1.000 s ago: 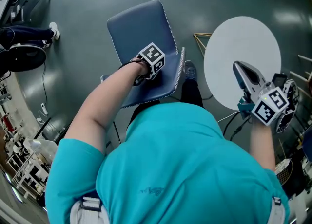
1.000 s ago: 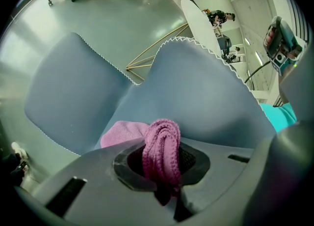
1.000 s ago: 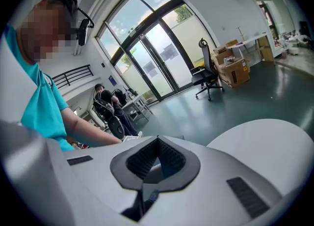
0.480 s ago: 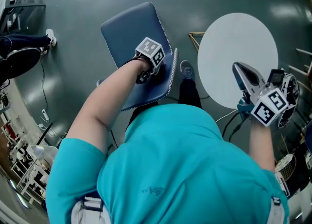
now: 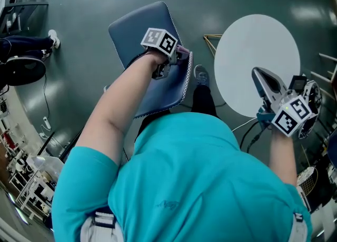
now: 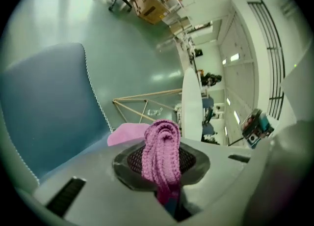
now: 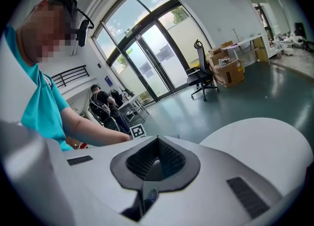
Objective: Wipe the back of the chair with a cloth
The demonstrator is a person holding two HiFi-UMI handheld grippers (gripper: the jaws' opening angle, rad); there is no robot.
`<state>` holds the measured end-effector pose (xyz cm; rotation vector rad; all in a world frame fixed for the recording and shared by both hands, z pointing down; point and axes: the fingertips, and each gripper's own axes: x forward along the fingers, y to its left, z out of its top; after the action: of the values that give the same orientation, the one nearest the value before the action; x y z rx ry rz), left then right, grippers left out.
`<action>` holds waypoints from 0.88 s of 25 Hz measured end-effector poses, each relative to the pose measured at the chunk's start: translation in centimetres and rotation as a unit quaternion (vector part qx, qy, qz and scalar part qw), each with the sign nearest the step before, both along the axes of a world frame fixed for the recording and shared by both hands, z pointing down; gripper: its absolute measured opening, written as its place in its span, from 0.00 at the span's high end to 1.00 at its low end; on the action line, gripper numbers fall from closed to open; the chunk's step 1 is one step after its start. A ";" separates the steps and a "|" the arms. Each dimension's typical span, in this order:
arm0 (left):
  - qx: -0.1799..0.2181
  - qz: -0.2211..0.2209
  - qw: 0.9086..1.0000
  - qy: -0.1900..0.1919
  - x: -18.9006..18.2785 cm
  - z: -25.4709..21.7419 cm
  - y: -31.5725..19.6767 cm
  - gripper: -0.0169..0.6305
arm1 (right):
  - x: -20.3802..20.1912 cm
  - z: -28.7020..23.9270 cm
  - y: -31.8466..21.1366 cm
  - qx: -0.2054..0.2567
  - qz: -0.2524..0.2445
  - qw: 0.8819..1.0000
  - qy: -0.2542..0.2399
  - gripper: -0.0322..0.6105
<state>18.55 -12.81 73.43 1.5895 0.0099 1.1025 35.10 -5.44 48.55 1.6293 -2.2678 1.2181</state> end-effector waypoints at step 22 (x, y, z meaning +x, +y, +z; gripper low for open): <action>0.128 0.362 0.888 -0.254 -37.5 6.2 -1.2 0.88 | -14.6 1.7 -8.3 -0.005 -0.134 0.991 -0.004 0.96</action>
<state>-18.97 -13.98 79.65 1.5052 0.1194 2.1650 20.46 -13.78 50.27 1.2648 -2.3839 1.1678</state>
